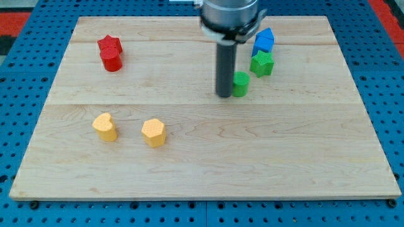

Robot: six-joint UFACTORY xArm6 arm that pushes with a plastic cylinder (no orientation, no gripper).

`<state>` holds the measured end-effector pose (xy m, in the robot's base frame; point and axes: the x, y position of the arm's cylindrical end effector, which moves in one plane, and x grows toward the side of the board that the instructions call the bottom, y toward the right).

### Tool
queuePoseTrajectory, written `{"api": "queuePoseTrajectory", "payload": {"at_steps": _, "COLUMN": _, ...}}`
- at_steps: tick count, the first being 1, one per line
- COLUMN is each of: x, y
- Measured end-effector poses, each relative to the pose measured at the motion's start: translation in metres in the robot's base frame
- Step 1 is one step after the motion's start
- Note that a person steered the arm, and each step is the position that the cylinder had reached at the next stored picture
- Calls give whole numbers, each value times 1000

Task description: Move yellow hexagon to the right of yellow heart

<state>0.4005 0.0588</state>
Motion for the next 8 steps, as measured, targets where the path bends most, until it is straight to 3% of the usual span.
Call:
{"api": "queuePoseTrajectory", "payload": {"at_steps": 2, "x": -7, "y": 27}}
{"api": "queuePoseTrajectory", "payload": {"at_steps": 3, "x": 61, "y": 25}}
{"api": "queuePoseTrajectory", "payload": {"at_steps": 5, "x": 146, "y": -13}}
{"api": "queuePoseTrajectory", "payload": {"at_steps": 8, "x": 161, "y": -75}}
